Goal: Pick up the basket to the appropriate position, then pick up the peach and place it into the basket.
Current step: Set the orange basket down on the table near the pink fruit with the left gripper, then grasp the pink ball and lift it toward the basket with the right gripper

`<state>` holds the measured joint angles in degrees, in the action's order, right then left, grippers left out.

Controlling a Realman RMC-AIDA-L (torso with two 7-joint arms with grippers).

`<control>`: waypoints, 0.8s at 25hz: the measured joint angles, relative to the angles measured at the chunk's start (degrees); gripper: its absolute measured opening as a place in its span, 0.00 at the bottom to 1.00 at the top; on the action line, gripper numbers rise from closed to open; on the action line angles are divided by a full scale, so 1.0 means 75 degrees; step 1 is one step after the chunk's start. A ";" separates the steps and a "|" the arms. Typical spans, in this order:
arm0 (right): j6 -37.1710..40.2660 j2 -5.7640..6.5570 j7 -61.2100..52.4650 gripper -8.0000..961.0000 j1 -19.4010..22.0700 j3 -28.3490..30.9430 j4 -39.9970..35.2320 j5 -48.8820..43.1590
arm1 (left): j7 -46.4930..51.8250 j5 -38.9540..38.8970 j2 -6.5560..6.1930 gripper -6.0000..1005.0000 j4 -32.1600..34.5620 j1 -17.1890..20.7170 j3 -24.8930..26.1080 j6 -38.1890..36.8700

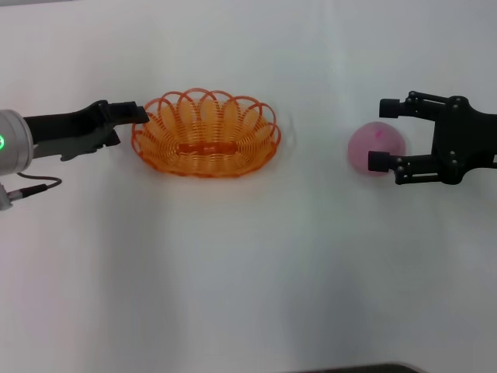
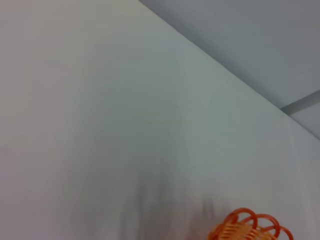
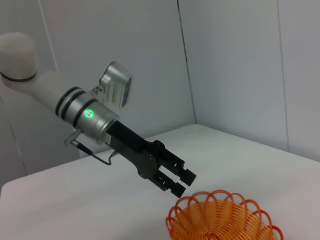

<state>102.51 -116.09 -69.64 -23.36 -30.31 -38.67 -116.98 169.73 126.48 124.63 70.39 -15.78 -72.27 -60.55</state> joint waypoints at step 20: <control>-0.0241 -0.0096 -0.0140 0.98 -0.0042 0.0529 0.0125 0.0001 | -0.2767 -0.0575 -0.0032 0.84 0.0083 -0.0029 0.1204 -0.1071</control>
<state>100.70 -116.81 -70.69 -23.68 -26.34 -37.73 -116.98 148.98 122.17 124.39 71.01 -16.00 -63.24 -68.58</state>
